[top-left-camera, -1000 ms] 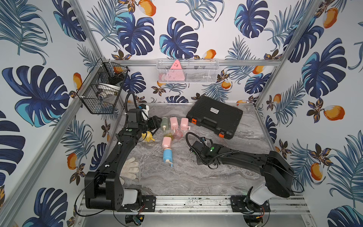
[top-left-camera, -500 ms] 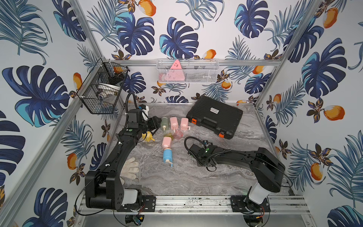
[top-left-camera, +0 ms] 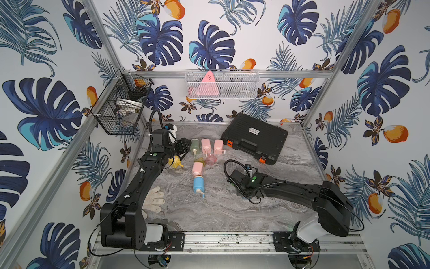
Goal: Put the tray back into the pencil sharpener
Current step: Place the container at the center of the board, then adjust the container at the center of the board.
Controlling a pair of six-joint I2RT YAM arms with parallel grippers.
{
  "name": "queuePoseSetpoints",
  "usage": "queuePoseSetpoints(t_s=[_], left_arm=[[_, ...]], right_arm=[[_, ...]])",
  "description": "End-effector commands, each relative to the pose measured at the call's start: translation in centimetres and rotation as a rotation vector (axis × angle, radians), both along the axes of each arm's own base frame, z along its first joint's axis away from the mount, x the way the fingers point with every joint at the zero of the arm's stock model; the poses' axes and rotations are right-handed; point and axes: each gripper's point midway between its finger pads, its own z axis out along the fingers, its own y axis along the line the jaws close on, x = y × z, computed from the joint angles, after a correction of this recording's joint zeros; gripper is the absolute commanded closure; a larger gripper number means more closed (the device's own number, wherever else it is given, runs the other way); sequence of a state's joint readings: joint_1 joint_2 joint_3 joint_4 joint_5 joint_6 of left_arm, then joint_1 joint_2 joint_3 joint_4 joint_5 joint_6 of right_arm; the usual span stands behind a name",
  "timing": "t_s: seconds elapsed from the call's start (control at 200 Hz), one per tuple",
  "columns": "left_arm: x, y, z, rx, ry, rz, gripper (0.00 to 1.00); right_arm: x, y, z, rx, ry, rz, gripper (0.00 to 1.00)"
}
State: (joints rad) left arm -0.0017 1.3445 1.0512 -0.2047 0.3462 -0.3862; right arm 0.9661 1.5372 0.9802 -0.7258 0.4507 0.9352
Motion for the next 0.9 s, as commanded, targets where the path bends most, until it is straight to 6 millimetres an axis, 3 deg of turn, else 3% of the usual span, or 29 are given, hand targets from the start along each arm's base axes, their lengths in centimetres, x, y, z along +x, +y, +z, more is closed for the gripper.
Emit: queuePoseSetpoints(t_s=[0.0, 0.14, 0.375, 0.636, 0.896], left_arm=[[0.0, 0.0, 0.3, 0.025, -0.017, -0.006, 0.36], [-0.1, -0.1, 0.5, 0.029, -0.022, -0.010, 0.36], [-0.1, -0.3, 0.3, 0.050, -0.021, -0.016, 0.36], [-0.2, -0.7, -0.1, 0.076, -0.014, -0.026, 0.36], [-1.1, -2.7, -0.8, 0.227, -0.004, -0.088, 0.32]], right_arm=[[-0.7, -3.3, -0.2, -0.043, -0.002, -0.096, 0.70], [-1.9, -4.5, -2.1, 0.003, 0.061, -0.122, 0.72], [-2.3, -1.0, -4.3, 0.137, 0.139, -0.036, 0.75], [-2.0, 2.3, -4.3, 0.278, 0.144, 0.046, 0.75], [-2.1, 1.8, -3.7, 0.313, 0.104, 0.055, 0.74]])
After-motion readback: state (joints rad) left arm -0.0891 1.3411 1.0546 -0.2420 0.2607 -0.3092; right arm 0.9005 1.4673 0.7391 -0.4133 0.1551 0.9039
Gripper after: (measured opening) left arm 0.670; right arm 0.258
